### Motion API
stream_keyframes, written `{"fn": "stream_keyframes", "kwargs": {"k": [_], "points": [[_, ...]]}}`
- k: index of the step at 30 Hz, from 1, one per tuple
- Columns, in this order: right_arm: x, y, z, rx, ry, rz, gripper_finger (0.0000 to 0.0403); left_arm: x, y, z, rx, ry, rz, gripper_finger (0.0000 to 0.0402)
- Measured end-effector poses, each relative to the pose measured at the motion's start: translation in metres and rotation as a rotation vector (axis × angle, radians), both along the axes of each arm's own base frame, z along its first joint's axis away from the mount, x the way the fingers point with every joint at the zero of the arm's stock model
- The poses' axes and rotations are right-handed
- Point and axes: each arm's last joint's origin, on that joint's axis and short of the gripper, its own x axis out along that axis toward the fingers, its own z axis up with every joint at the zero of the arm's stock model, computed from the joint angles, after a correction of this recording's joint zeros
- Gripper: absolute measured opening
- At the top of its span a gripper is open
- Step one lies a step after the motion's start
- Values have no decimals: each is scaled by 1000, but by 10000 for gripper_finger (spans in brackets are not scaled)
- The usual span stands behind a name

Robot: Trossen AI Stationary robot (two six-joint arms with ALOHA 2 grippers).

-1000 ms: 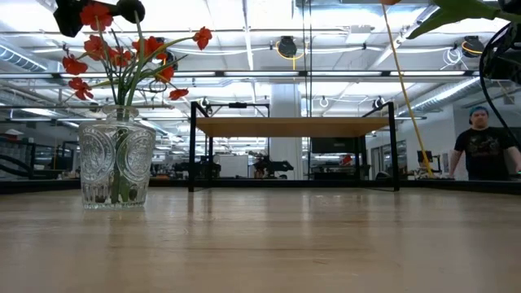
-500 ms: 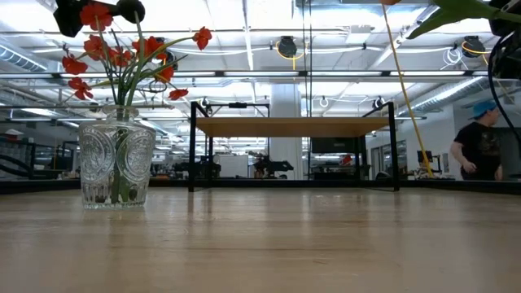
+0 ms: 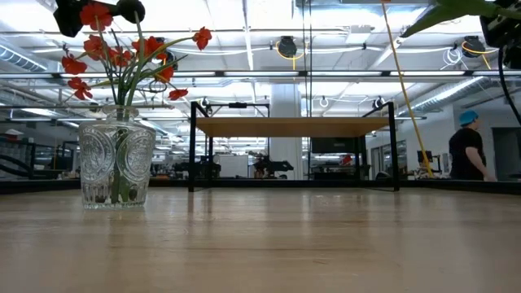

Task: Pick and place flowers into a vace then onto a shelf
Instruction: Put the pink flowers into the right transparent vase

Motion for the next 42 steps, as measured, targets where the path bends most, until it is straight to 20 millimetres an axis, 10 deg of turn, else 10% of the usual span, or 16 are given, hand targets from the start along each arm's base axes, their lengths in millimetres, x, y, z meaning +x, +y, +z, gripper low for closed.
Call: {"fn": "stream_keyframes", "kwargs": {"k": [42], "points": [[7,9,-50,-70,126,33,1,0,0,0,0,0,0,399]]}}
